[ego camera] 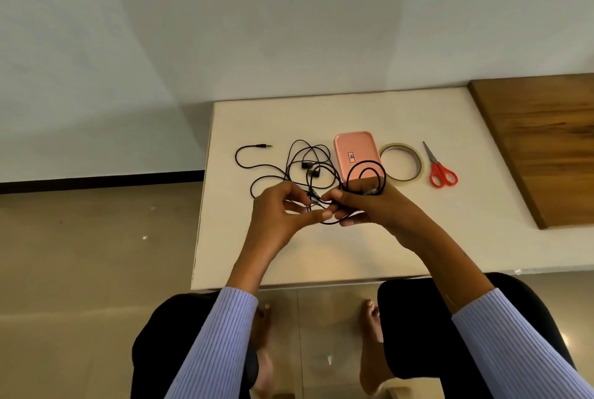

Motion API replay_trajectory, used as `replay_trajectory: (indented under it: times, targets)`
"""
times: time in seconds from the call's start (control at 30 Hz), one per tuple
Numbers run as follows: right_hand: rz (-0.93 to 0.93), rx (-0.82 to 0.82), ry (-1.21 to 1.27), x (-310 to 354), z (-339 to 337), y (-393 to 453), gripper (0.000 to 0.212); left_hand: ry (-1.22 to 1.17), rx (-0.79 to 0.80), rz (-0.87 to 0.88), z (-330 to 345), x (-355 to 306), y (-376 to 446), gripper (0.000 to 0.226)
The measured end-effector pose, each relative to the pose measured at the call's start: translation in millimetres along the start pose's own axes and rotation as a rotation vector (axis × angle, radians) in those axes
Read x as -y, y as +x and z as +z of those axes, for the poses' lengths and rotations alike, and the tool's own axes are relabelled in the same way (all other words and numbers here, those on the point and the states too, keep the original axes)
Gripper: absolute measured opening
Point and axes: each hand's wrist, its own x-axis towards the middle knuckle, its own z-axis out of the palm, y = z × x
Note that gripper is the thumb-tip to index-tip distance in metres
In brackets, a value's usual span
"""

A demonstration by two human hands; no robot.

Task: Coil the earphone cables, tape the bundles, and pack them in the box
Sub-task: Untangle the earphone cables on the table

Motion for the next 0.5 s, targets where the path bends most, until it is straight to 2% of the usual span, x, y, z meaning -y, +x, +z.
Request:
replay_trajectory:
  times: [0.27, 0.5]
  targets:
    - [-0.003, 0.042, 0.102, 2.6, 5.2, -2.8, 0.018, 0.211, -0.063, 0.181, -2.5, 5.7, 2.6, 0.016]
    - [0.030, -0.040, -0.004, -2.6, 0.7, -1.1, 0.020, 0.033, 0.130, 0.037, -18.6, 3.3, 0.4, 0.010]
